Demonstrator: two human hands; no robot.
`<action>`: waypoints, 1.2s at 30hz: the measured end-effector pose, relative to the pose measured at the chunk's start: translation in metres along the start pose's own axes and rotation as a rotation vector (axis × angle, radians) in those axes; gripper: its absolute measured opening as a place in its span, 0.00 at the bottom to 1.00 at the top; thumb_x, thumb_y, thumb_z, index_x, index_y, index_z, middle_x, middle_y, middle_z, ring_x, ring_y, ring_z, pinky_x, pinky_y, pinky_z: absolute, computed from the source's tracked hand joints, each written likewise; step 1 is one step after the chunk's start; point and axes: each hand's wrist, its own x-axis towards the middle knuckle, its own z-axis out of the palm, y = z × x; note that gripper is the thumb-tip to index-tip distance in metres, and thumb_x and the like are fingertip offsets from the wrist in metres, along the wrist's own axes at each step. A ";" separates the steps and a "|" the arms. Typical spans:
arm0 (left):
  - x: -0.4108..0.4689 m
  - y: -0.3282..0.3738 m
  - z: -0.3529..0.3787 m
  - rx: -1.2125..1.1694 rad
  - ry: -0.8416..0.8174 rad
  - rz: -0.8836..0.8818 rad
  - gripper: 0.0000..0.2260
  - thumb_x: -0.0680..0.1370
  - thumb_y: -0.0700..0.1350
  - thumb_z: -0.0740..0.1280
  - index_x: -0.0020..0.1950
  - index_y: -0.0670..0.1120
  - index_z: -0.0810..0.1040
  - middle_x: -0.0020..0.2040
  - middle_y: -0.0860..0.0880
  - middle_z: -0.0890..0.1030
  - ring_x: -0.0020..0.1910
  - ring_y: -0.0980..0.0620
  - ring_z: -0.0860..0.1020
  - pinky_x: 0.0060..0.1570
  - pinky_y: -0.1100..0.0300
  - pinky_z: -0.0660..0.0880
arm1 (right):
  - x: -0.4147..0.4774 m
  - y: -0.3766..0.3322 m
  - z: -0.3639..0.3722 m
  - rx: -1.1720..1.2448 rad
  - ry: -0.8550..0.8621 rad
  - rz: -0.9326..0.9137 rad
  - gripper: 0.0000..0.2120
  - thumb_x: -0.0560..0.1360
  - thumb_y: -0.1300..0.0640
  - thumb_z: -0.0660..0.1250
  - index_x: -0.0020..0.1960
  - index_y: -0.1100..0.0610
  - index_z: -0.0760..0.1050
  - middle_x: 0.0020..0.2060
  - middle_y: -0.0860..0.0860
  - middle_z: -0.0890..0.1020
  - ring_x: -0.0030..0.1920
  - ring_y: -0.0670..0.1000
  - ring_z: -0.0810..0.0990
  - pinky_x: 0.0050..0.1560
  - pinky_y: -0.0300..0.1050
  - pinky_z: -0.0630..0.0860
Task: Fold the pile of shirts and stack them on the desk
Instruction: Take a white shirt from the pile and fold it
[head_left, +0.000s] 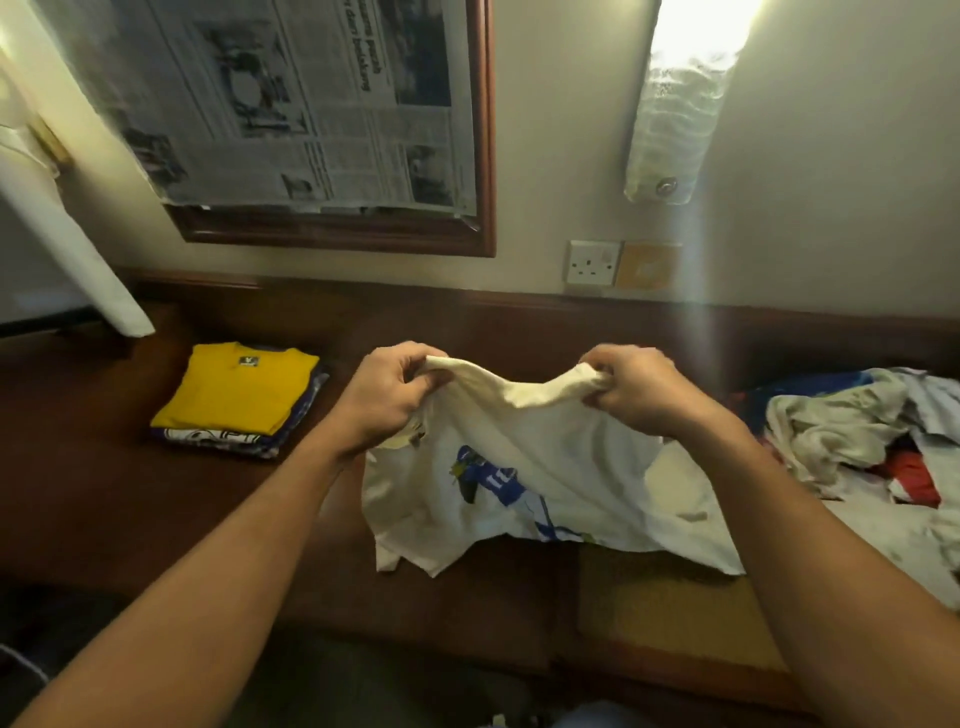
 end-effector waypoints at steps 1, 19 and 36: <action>0.004 -0.004 0.000 0.073 0.070 0.017 0.06 0.79 0.43 0.71 0.53 0.52 0.84 0.49 0.51 0.79 0.47 0.56 0.79 0.47 0.61 0.77 | 0.000 -0.011 0.005 0.039 -0.030 -0.016 0.06 0.75 0.53 0.74 0.50 0.46 0.80 0.43 0.43 0.81 0.51 0.51 0.80 0.52 0.50 0.75; -0.015 -0.035 0.024 -0.880 0.087 -0.520 0.08 0.81 0.41 0.68 0.57 0.40 0.83 0.53 0.39 0.85 0.55 0.43 0.84 0.58 0.51 0.80 | -0.005 -0.106 0.127 0.772 0.102 0.070 0.17 0.81 0.62 0.66 0.63 0.45 0.82 0.45 0.48 0.87 0.32 0.53 0.80 0.35 0.48 0.79; -0.033 -0.015 -0.061 -0.242 -0.272 -0.242 0.24 0.77 0.38 0.72 0.70 0.54 0.72 0.52 0.48 0.86 0.55 0.51 0.84 0.57 0.49 0.81 | 0.027 -0.100 0.085 0.541 -0.538 -0.250 0.08 0.80 0.53 0.70 0.59 0.48 0.82 0.52 0.47 0.82 0.51 0.46 0.81 0.55 0.44 0.79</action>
